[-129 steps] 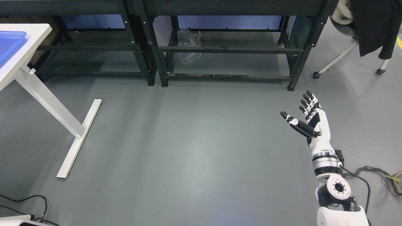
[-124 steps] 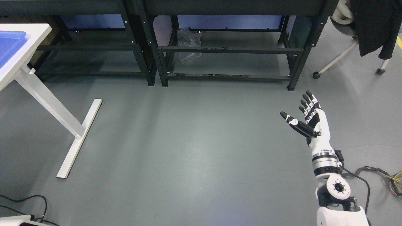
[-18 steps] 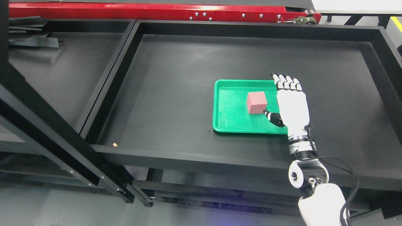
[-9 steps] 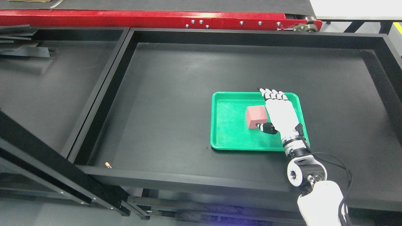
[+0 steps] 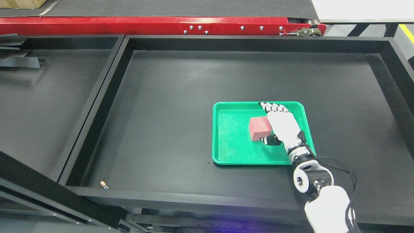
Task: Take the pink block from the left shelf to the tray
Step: 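Lower the right hand beside the pink cube in the green tray, then close the right hand fingers around the pink cube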
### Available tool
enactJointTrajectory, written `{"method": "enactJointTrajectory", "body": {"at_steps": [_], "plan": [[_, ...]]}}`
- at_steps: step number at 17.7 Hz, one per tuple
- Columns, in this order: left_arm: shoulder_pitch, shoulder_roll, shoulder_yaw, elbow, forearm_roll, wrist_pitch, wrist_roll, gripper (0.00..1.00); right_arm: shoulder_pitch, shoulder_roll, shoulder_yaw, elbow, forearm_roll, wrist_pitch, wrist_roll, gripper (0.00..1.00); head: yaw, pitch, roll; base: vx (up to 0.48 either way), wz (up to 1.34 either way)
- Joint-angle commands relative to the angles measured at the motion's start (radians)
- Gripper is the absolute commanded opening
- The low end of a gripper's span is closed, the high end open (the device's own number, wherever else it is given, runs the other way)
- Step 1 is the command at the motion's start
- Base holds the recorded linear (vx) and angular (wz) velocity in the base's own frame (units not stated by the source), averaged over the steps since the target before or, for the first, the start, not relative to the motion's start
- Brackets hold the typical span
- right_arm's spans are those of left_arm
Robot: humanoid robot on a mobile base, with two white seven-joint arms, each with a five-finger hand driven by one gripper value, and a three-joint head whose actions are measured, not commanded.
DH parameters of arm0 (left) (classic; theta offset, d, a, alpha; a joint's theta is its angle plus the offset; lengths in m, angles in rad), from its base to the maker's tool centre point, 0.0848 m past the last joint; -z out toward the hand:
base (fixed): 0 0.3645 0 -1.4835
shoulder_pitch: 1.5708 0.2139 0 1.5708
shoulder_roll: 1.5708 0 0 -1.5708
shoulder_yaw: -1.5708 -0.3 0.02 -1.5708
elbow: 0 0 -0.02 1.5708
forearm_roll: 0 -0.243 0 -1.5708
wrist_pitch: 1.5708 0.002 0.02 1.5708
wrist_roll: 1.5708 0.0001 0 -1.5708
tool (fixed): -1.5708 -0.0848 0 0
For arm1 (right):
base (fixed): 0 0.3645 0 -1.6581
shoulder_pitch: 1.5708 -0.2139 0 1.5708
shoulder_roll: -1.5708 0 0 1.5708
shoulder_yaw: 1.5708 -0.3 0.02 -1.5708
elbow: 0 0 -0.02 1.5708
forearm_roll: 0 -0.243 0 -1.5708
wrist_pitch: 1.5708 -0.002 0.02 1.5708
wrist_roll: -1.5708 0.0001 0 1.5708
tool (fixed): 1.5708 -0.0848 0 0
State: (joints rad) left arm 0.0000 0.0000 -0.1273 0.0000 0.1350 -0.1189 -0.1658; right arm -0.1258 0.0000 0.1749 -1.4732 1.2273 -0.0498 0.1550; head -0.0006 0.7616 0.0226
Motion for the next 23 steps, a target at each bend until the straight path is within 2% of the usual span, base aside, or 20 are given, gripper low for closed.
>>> {"method": "enactJointTrajectory", "body": {"at_steps": [1,18,23], "plan": [[0.020,0.017,0.000,-0.017,0.000,0.001,0.000,1.00,-0.024,-0.017,0.014,0.059,-0.002,-0.011,0.006,0.98,0.0000,0.000,0.000,0.044,-0.03],[0.020,0.017,0.000,-0.017,0.000,0.001,0.000,1.00,-0.086,-0.017,0.018,0.171,-0.002,-0.025,0.006,0.98,0.0000,0.000,0.000,0.037,0.00],[0.020,0.017,0.000,-0.017,0.000,0.001,0.000,1.00,-0.081,-0.017,0.017,0.160,-0.006,-0.024,-0.002,0.98,0.0000,0.000,0.000,0.023,0.00]]}}
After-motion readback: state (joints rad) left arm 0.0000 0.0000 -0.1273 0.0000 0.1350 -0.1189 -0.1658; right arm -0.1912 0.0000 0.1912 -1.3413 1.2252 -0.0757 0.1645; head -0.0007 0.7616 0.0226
